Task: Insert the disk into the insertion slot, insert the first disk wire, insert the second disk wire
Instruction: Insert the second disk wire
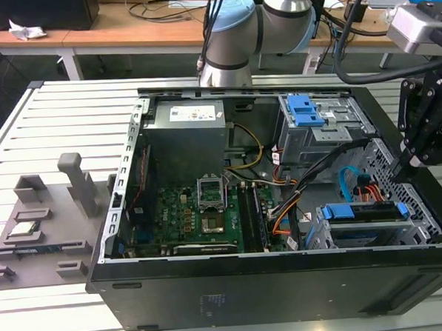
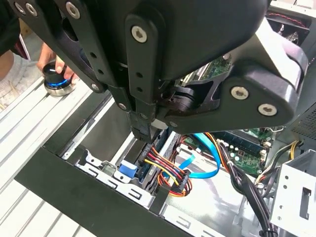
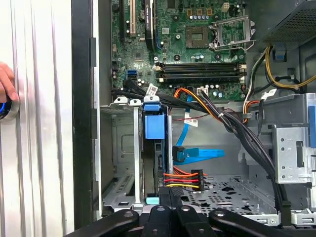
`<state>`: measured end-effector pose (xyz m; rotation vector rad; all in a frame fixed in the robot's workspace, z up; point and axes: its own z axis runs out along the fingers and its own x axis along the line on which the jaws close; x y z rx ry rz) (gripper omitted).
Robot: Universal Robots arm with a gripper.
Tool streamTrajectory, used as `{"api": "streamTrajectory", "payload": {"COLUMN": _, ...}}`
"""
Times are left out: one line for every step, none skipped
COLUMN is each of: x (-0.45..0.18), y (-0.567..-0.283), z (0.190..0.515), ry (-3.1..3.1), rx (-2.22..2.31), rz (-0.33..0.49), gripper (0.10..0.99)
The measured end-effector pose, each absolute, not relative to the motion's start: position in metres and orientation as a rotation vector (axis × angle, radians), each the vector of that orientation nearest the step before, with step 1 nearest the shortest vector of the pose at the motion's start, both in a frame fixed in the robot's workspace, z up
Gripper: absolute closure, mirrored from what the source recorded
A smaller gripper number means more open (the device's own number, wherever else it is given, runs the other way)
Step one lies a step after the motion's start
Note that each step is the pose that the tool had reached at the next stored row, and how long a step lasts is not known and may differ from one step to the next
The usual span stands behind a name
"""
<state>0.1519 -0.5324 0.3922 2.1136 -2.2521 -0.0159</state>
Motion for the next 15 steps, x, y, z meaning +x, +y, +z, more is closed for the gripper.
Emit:
{"api": "streamTrajectory", "payload": {"x": 0.152, "y": -0.532, "z": 0.392, "ry": -2.252, "rx": 2.114, "rz": -0.016, "gripper": 0.918}}
{"api": "streamTrajectory", "payload": {"x": 0.152, "y": -0.532, "z": 0.392, "ry": -2.252, "rx": 2.114, "rz": -0.016, "gripper": 0.851}}
{"api": "streamTrajectory", "payload": {"x": 0.152, "y": -0.532, "z": 0.392, "ry": -2.252, "rx": 2.114, "rz": -0.016, "gripper": 0.784}}
{"api": "streamTrajectory", "payload": {"x": 0.151, "y": -0.532, "z": 0.392, "ry": -2.252, "rx": 2.113, "rz": -0.015, "gripper": 0.784}}
{"api": "streamTrajectory", "payload": {"x": 0.148, "y": -0.531, "z": 0.389, "ry": -2.252, "rx": 2.114, "rz": -0.016, "gripper": 0.784}}
{"api": "streamTrajectory", "payload": {"x": 0.145, "y": -0.53, "z": 0.386, "ry": -2.252, "rx": 2.114, "rz": -0.016, "gripper": 0.784}}
{"api": "streamTrajectory", "payload": {"x": 0.143, "y": -0.529, "z": 0.385, "ry": -2.252, "rx": 2.114, "rz": -0.016, "gripper": 0.784}}
{"api": "streamTrajectory", "payload": {"x": 0.139, "y": -0.529, "z": 0.384, "ry": -2.252, "rx": 2.114, "rz": -0.016, "gripper": 0.784}}
{"api": "streamTrajectory", "payload": {"x": 0.132, "y": -0.528, "z": 0.382, "ry": -2.252, "rx": 2.114, "rz": -0.016, "gripper": 0.784}}
{"api": "streamTrajectory", "payload": {"x": 0.129, "y": -0.527, "z": 0.38, "ry": -2.252, "rx": 2.114, "rz": -0.016, "gripper": 0.784}}
{"api": "streamTrajectory", "payload": {"x": 0.127, "y": -0.527, "z": 0.379, "ry": -2.252, "rx": 2.114, "rz": -0.016, "gripper": 0.784}}
{"api": "streamTrajectory", "payload": {"x": 0.124, "y": -0.526, "z": 0.378, "ry": -2.252, "rx": 2.114, "rz": -0.016, "gripper": 0.784}}
{"api": "streamTrajectory", "payload": {"x": 0.122, "y": -0.526, "z": 0.377, "ry": -2.252, "rx": 2.113, "rz": -0.016, "gripper": 0.784}}
{"api": "streamTrajectory", "payload": {"x": 0.119, "y": -0.525, "z": 0.375, "ry": -2.252, "rx": 2.114, "rz": -0.016, "gripper": 0.784}}
{"api": "streamTrajectory", "payload": {"x": 0.118, "y": -0.525, "z": 0.374, "ry": -2.252, "rx": 2.114, "rz": -0.016, "gripper": 0.784}}
